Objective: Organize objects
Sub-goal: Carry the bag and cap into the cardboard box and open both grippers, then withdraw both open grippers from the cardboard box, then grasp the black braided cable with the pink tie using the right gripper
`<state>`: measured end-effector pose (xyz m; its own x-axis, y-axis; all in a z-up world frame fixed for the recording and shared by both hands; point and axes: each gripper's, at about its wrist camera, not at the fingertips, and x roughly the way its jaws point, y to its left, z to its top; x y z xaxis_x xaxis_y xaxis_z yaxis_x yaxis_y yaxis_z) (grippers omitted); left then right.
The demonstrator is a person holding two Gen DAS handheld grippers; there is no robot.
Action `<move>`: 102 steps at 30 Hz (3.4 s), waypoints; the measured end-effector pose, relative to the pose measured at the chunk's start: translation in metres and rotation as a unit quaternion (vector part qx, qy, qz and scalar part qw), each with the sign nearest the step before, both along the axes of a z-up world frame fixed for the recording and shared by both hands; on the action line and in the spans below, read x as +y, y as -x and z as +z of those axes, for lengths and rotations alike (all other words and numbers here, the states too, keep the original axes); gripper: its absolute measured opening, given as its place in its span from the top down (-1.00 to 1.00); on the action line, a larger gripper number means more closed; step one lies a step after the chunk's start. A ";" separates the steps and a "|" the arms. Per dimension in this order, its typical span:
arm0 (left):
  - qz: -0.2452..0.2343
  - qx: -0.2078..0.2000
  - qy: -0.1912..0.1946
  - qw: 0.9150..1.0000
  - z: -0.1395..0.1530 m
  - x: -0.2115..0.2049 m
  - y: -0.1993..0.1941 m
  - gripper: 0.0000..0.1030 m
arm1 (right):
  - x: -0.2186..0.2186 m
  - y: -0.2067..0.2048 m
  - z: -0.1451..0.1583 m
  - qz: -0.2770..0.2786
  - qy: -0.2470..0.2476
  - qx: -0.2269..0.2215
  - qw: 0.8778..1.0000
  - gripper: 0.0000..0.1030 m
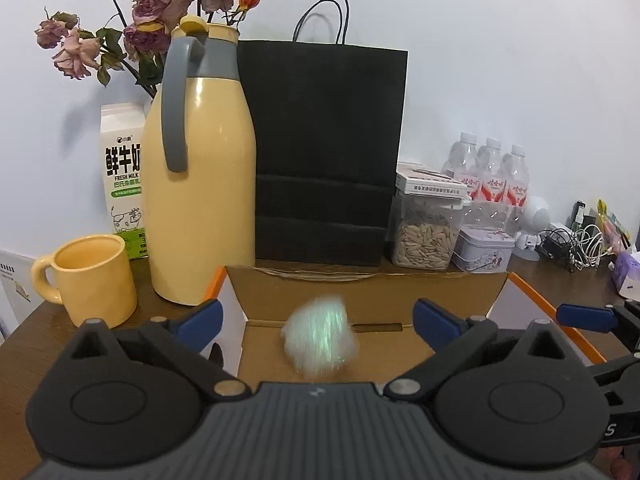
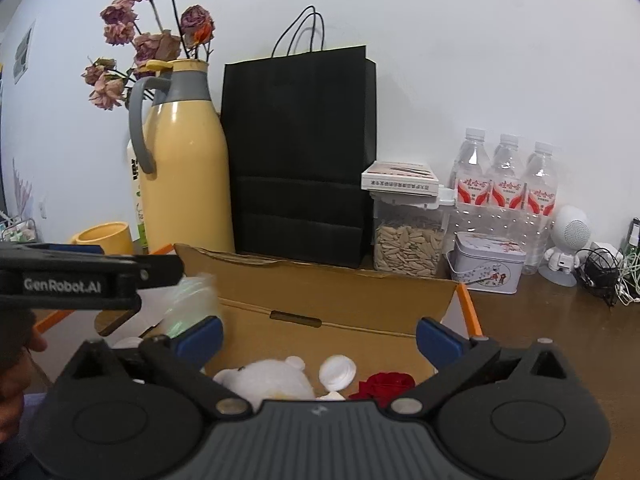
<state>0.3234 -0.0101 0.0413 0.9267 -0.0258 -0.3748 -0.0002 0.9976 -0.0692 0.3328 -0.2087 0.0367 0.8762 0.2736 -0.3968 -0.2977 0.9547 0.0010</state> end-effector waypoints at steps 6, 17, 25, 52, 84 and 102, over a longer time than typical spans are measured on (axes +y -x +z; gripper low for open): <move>0.004 0.000 0.003 1.000 0.002 0.001 0.001 -1.00 | -0.001 0.000 0.002 -0.005 -0.001 -0.001 1.000 -1.00; 0.003 -0.016 0.007 1.000 0.014 0.007 0.019 -1.00 | -0.003 0.012 0.012 -0.012 0.001 -0.017 1.000 -1.00; 0.005 -0.031 0.009 0.999 0.025 0.012 0.041 -1.00 | -0.007 0.032 0.023 -0.019 0.002 -0.036 0.999 -1.00; 0.007 -0.001 -0.001 1.000 0.010 0.027 0.129 -1.00 | -0.020 0.122 0.007 -0.024 0.005 -0.016 1.000 -1.00; 0.050 0.063 0.000 0.997 -0.022 0.063 0.194 -1.00 | -0.009 0.123 -0.057 0.039 0.031 0.143 0.988 -1.00; 0.054 0.076 -0.004 0.996 -0.029 0.058 0.192 -1.00 | -0.013 0.127 -0.053 0.035 0.019 0.124 0.991 -0.81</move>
